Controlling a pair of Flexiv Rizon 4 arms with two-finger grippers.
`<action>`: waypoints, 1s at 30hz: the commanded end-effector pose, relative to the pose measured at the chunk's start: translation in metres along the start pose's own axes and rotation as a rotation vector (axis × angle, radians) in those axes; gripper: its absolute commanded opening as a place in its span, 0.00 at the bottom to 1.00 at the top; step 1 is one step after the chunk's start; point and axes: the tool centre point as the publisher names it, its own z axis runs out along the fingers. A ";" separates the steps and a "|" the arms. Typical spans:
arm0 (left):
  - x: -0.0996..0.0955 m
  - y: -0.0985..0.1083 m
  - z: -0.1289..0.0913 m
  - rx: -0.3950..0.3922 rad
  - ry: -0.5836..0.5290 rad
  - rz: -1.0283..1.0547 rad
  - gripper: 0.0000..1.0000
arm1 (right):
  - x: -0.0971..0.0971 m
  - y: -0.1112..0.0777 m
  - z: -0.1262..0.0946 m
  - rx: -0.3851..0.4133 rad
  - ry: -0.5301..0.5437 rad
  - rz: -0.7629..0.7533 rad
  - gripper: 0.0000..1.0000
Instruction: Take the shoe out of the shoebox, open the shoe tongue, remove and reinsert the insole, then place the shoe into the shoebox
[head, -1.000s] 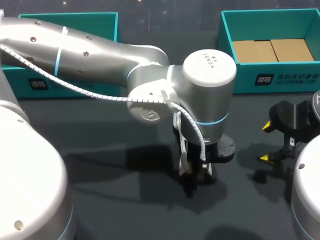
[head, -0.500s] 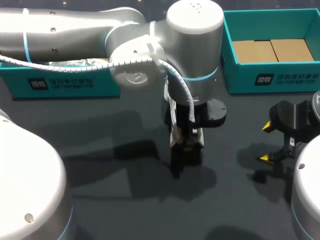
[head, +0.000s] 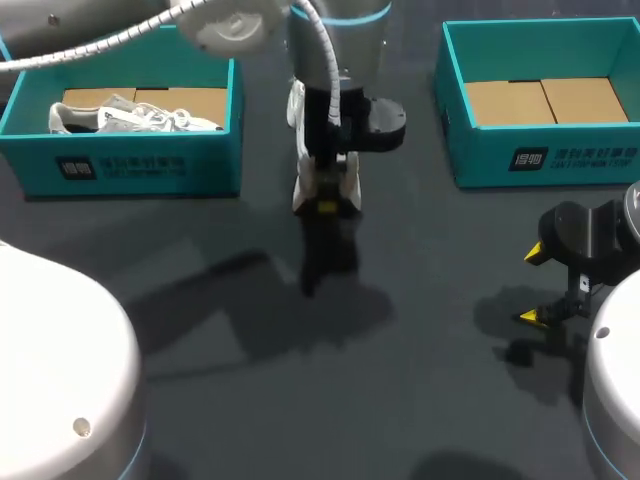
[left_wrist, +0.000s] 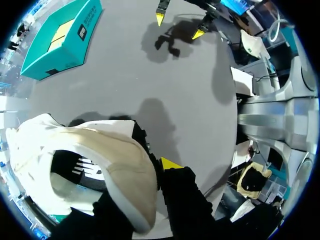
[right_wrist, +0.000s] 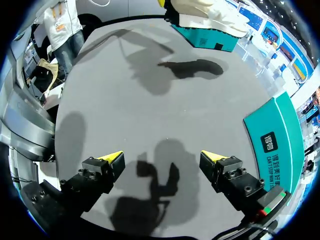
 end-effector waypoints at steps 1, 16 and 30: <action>0.000 0.001 -0.031 -0.013 -0.012 0.005 0.00 | 0.002 0.000 -0.001 0.002 -0.003 0.000 1.00; -0.007 0.006 -0.037 -0.004 0.020 0.007 0.00 | 0.002 0.000 -0.001 0.002 -0.003 0.000 1.00; -0.088 0.099 -0.080 0.027 0.093 -0.046 0.00 | 0.002 0.000 -0.001 0.002 -0.003 0.000 1.00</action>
